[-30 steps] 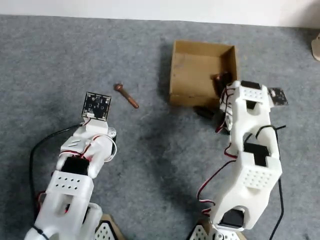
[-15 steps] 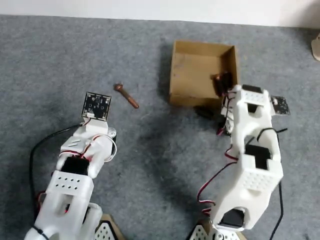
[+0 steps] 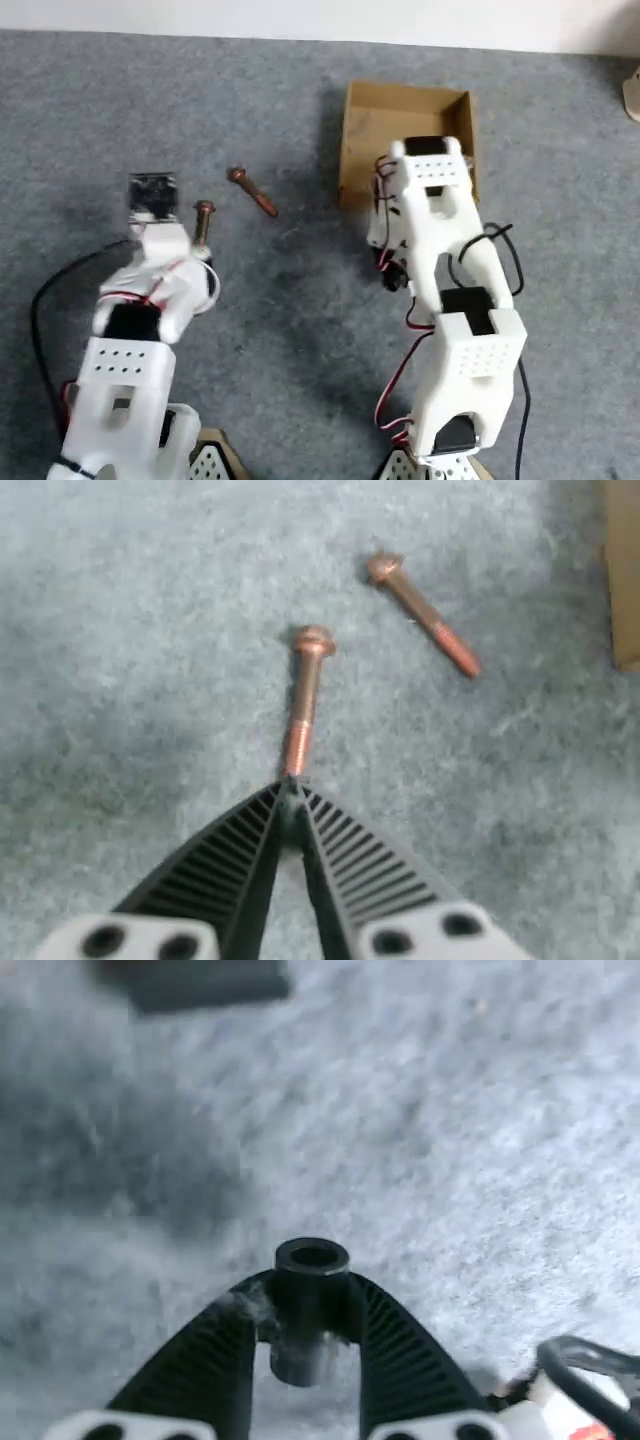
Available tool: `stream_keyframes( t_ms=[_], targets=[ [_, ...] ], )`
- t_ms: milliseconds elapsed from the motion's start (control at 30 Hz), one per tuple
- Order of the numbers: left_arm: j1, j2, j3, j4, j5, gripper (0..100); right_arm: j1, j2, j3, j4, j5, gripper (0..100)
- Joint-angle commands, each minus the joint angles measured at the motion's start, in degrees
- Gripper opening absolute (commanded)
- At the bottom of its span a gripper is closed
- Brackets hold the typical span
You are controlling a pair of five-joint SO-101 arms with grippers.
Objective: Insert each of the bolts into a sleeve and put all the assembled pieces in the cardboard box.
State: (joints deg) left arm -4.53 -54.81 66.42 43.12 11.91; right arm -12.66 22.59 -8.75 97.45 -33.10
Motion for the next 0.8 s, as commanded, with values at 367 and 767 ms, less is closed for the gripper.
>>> stream_keyframes(
  t_ms=[367, 767],
  targets=[
    [-2.59, 27.21, -20.53, 6.77, 1.14, 1, -9.63, -34.15, 29.76, -19.12, 3.6, 0.4],
    [-3.56, 47.78, -38.02, 7.65, -4.92, 7, -8.57, -61.76, 66.59, -57.54, -0.35, 0.4]
  ],
)
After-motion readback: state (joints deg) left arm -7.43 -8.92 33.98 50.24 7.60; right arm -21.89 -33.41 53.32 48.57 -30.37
